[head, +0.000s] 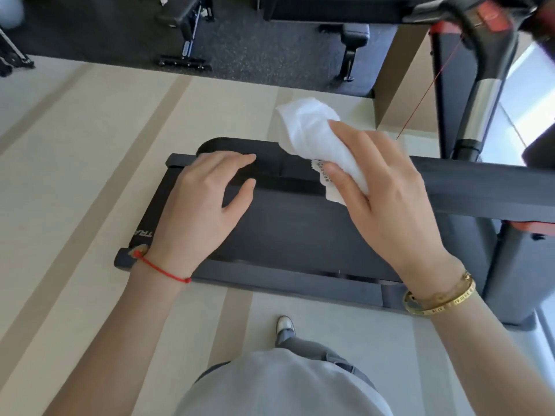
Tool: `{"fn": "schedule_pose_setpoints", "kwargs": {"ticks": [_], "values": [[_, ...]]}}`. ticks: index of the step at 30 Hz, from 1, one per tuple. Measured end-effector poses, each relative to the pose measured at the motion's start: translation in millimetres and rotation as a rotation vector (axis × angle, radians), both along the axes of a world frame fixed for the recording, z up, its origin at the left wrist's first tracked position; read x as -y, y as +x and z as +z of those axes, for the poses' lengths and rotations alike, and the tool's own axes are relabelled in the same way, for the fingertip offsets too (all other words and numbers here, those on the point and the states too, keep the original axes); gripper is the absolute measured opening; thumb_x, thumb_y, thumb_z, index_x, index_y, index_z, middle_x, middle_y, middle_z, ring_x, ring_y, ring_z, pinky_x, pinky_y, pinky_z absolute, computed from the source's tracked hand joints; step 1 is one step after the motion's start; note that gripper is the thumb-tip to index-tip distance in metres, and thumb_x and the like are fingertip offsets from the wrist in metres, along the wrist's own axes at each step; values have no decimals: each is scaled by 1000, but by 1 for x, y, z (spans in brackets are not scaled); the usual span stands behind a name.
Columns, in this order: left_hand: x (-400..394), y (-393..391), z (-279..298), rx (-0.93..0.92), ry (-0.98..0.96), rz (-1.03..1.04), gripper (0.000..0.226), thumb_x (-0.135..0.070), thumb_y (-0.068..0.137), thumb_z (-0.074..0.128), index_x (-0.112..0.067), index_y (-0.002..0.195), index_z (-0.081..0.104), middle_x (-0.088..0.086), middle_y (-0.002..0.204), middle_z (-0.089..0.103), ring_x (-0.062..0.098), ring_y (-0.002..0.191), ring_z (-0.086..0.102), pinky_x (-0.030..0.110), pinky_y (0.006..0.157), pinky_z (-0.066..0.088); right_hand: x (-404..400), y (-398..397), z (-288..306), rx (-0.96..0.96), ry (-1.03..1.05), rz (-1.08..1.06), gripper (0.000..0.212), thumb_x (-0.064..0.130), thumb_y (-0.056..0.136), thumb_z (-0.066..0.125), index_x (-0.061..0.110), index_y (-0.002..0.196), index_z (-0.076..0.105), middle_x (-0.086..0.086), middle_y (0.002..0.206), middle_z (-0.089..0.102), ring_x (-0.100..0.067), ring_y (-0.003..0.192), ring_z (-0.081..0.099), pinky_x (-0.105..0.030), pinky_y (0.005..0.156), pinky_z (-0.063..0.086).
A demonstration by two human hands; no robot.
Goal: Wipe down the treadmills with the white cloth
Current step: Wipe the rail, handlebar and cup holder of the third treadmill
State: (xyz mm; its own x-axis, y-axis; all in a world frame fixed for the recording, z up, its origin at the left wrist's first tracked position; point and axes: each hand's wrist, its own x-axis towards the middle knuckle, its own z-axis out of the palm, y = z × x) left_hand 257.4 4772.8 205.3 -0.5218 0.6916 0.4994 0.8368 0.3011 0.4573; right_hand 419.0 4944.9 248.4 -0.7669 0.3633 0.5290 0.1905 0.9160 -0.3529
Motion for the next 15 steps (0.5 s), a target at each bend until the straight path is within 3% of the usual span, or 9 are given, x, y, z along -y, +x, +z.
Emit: {"fn": "schedule_pose_setpoints", "kwargs": {"ticks": [5,9,12,15], "values": [[-33,-14,-3,-20,-19,-3,32,-22,96,58,-10,125,66,2,121,67,21,113,60,43,97,49,-47,-19,7,34,118,-20,44,39,104,39,12,137,50,-11,109,56,-30,93,50,-44,79,45],[-49,-23,-7,-11,-49,30,33,-24,96,55,-13,125,65,0,121,67,21,114,59,46,97,49,-73,-32,-9,221,184,92,47,44,104,32,16,135,54,-9,115,60,-32,95,52,-45,83,44],[-54,-31,-14,-8,-44,80,34,-23,94,55,-11,124,66,1,121,67,23,114,59,47,95,49,-72,-37,-23,384,165,177,54,52,102,23,25,137,54,-5,133,57,-31,111,54,-41,94,41],[-56,-40,-21,-12,-55,110,34,-23,95,54,-10,123,67,3,120,68,26,113,60,49,94,49,-75,-42,-21,512,66,213,59,58,99,10,37,145,40,3,151,41,-22,134,41,-34,108,28]]}}
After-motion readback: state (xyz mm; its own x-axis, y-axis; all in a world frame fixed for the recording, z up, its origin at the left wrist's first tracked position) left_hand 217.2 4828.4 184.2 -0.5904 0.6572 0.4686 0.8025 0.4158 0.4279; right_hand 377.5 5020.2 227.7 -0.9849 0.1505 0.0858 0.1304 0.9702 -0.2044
